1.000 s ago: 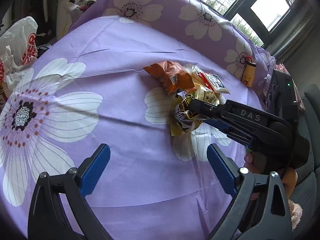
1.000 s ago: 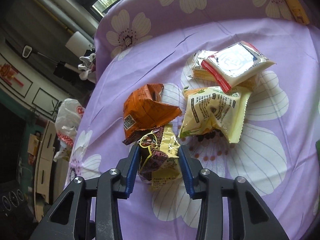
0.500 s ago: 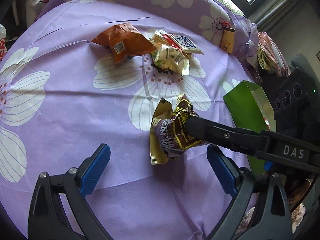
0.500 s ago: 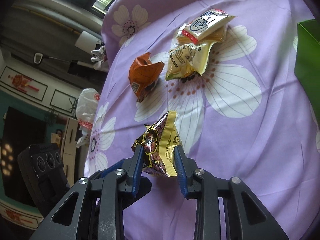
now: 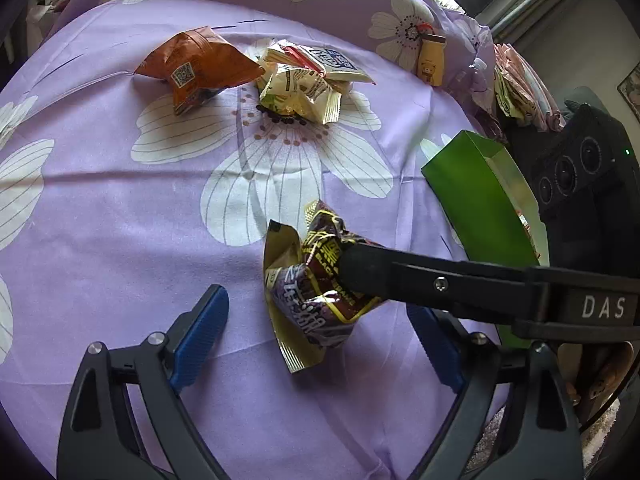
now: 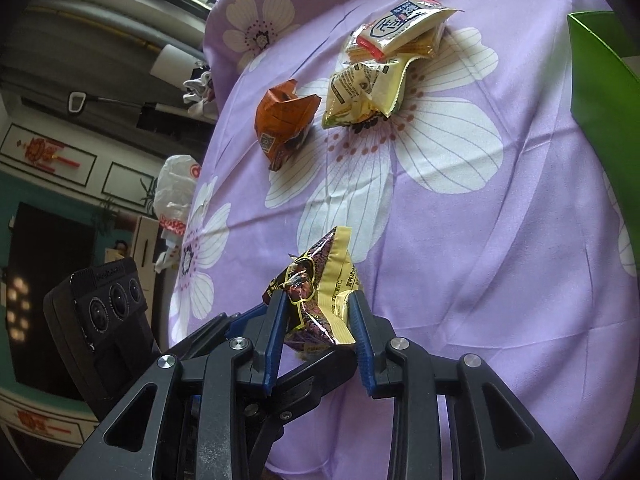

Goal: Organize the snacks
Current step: 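Close the right gripper on the gold-and-brown packet and lift it, then carry the gold-and-brown packet with the right gripper into the green box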

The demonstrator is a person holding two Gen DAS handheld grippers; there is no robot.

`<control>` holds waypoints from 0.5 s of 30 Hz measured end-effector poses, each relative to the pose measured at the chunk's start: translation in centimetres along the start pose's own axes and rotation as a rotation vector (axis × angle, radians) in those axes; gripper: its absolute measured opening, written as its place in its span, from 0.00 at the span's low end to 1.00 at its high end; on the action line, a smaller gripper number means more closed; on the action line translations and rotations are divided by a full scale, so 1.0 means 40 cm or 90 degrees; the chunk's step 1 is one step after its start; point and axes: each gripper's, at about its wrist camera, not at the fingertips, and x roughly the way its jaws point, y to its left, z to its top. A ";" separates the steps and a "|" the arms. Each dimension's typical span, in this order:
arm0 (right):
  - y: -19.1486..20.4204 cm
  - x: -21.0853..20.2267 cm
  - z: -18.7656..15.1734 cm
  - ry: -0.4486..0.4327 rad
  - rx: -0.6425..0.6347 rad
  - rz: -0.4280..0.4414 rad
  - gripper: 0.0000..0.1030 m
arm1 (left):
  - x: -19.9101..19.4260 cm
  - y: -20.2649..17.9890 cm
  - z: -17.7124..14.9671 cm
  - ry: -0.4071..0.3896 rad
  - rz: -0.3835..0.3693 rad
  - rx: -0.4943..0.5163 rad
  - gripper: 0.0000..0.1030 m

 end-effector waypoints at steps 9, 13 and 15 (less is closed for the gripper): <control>-0.025 -0.001 0.004 -0.009 0.016 -0.004 0.32 | 0.018 -0.016 -0.005 -0.008 -0.019 0.007 0.59; -0.031 -0.001 0.004 -0.011 0.018 -0.005 0.32 | 0.021 -0.015 -0.006 -0.013 -0.014 0.016 0.58; -0.032 -0.001 0.005 -0.013 0.019 -0.003 0.32 | 0.023 -0.013 -0.005 -0.013 -0.015 0.014 0.58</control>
